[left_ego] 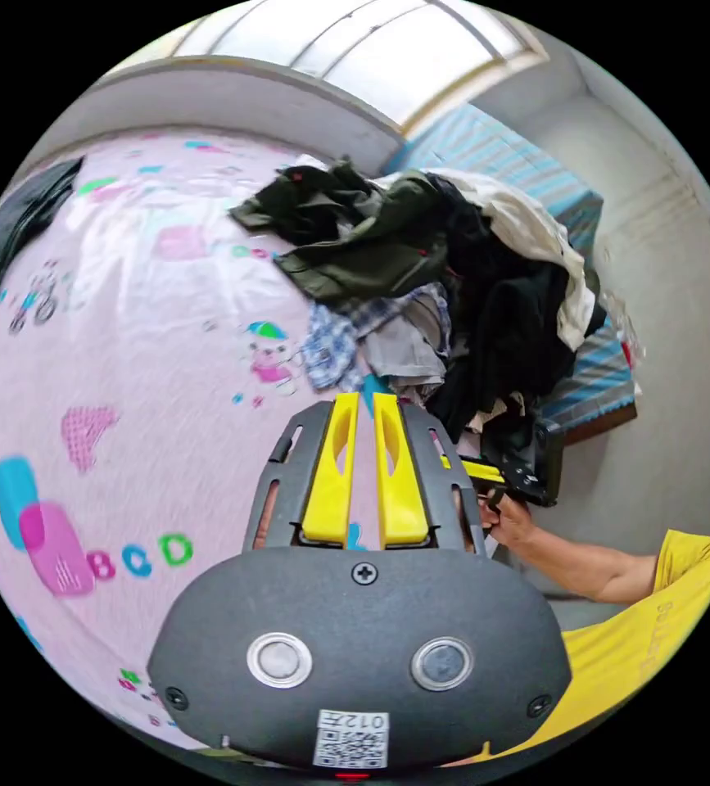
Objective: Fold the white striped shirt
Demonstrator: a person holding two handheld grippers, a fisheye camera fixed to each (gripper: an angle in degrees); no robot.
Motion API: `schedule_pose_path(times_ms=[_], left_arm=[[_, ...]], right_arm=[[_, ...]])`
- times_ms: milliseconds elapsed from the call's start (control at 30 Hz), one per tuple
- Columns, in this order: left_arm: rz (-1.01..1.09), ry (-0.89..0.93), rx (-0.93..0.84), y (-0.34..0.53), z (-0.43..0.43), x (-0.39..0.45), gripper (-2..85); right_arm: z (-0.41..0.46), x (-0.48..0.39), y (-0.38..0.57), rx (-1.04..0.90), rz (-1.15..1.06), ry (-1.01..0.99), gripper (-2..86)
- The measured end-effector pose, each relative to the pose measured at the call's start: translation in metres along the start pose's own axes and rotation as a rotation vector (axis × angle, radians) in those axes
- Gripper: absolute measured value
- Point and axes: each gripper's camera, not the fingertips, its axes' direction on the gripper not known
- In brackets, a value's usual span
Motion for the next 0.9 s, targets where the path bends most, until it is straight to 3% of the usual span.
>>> schedule_pose_path(times_ms=[167, 267, 333, 467, 533, 633, 700, 800, 900], left_arm=[[0.183, 0.032, 0.017, -0.107, 0.065, 0.11, 4.2], [0.348, -0.155, 0.119, -0.166, 0.09, 0.191, 6.5], [0.413, -0.177, 0.156, -0.197, 0.106, 0.228, 8.2], [0.26, 0.053, 0.087, -0.268, 0.144, 0.256, 12.1], [0.176, 0.061, 0.086, -0.284, 0.158, 0.256, 12.3], [0.074, 0.127, 0.132, -0.295, 0.167, 0.249, 8.7], [0.03, 0.268, 0.183, -0.296, 0.163, 0.241, 3.7], [0.076, 0.442, 0.207, -0.287, 0.152, 0.237, 1.3], [0.162, 0.537, 0.217, -0.271, 0.132, 0.236, 0.5]], right_arm=[[-0.011, 0.055, 0.057, 0.084, 0.011, 0.092, 1.7], [-0.007, 0.075, 0.088, 0.131, 0.037, 0.07, 1.8], [-0.004, 0.084, 0.107, 0.163, 0.055, 0.054, 1.8], [0.005, 0.105, 0.148, 0.216, 0.087, 0.045, 1.5], [-0.002, 0.113, 0.155, 0.277, 0.088, 0.087, 1.2], [-0.042, 0.125, 0.141, 0.475, -0.003, 0.262, 1.3], [-0.074, 0.141, 0.12, 0.597, -0.037, 0.331, 2.0], [-0.131, 0.183, 0.072, 0.755, 0.002, 0.295, 5.6], [-0.173, 0.245, 0.023, 0.842, 0.168, 0.118, 10.0]])
